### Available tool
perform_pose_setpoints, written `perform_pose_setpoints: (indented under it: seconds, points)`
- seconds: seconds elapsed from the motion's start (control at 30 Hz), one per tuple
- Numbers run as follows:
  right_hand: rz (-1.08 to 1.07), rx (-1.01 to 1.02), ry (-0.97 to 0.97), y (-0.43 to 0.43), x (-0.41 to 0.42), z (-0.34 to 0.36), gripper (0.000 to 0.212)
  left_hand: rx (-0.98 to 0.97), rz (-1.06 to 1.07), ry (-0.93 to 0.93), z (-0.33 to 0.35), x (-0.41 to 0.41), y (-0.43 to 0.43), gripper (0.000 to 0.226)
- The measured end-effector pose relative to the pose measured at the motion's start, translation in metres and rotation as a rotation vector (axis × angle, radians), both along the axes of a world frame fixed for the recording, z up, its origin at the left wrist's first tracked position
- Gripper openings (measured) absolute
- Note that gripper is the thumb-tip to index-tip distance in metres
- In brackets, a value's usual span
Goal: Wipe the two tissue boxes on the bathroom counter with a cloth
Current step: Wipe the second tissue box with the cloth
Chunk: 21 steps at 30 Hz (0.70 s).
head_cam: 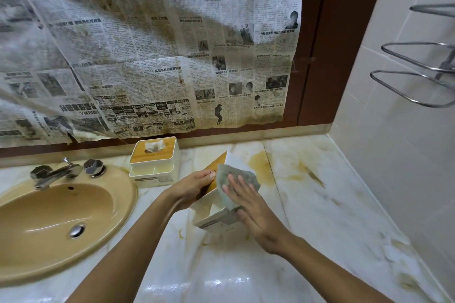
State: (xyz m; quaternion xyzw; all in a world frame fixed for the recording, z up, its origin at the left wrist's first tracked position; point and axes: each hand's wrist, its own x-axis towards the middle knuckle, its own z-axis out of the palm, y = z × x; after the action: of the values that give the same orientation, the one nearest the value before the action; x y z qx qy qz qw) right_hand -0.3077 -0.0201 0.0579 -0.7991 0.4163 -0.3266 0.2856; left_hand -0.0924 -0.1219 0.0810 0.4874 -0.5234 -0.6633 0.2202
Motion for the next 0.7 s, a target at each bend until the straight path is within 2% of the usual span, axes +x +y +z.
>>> perform_pose_setpoints:
  seconds: [0.1,0.17,0.23,0.33,0.43,0.5,0.6,0.7]
  points:
    - [-0.196,0.192,-0.170,-0.028,0.000,-0.002,0.046,-0.008,0.017,-0.013,0.000,-0.006,0.006,0.030]
    - [-0.274,0.257,-0.220,-0.038,0.000,0.005,0.044,-0.009,0.034,-0.009,0.001,-0.008,0.006,0.032]
    - [-0.226,0.176,-0.171,-0.028,0.005,0.011,0.047,-0.020,0.058,0.012,0.004,-0.007,0.003,0.032]
    - [-0.042,0.038,-0.065,0.006,0.008,0.012,0.051,-0.025,0.071,0.033,0.007,-0.002,-0.003,0.033]
    - [0.051,-0.004,0.012,0.019,0.005,-0.001,0.052,-0.026,0.041,0.006,0.006,0.004,-0.005,0.033]
    - [0.017,0.003,-0.010,0.008,0.004,-0.002,0.052,-0.038,0.009,0.003,0.002,0.004,-0.004,0.032]
    - [-0.144,0.025,-0.091,-0.029,0.005,0.005,0.050,-0.062,-0.029,0.030,-0.001,-0.001,0.001,0.029]
    - [-0.282,0.131,-0.147,-0.066,0.001,0.016,0.045,-0.085,-0.032,0.027,0.002,-0.005,0.006,0.030]
